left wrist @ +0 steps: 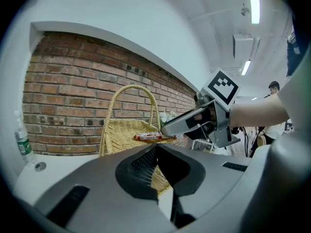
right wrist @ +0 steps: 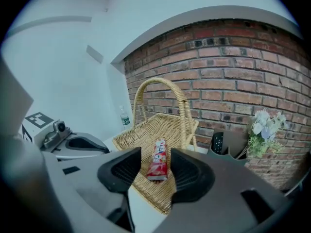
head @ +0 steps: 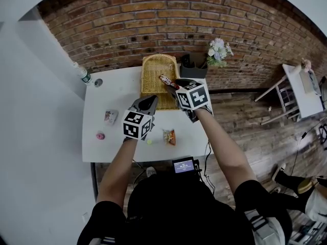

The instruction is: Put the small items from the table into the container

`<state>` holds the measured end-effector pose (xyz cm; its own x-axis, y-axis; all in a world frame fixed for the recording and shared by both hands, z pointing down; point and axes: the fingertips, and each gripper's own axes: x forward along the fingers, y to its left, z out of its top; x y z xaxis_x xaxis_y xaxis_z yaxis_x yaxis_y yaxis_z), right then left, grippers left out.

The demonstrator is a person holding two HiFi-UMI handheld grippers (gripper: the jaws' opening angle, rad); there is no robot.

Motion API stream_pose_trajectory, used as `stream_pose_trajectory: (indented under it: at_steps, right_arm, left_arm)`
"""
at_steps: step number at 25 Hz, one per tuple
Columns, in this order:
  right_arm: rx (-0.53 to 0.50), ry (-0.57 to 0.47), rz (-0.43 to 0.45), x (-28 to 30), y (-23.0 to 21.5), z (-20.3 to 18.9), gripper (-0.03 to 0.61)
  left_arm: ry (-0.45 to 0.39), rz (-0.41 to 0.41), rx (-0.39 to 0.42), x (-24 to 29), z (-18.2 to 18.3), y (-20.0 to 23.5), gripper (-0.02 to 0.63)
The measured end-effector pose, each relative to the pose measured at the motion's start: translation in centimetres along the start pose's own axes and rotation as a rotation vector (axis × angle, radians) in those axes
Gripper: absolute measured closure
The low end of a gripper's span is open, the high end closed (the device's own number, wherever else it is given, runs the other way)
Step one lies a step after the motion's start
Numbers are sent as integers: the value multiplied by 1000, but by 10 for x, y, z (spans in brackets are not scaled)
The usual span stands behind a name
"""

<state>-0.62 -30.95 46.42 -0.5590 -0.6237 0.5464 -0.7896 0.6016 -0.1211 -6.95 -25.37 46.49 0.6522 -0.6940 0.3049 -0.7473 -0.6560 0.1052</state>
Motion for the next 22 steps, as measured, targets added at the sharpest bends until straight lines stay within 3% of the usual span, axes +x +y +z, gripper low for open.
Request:
stream_pose_trajectory:
  at_steps: [13,22]
  right_arm:
    - [29,-77,4,-33,8,2,402]
    - [67,-74,-1,-53,8,-28,411]
  left_arm:
    - [10,-7,8,-11,-8,-17,604]
    - [40,-42,6,-12,-26,-38,604]
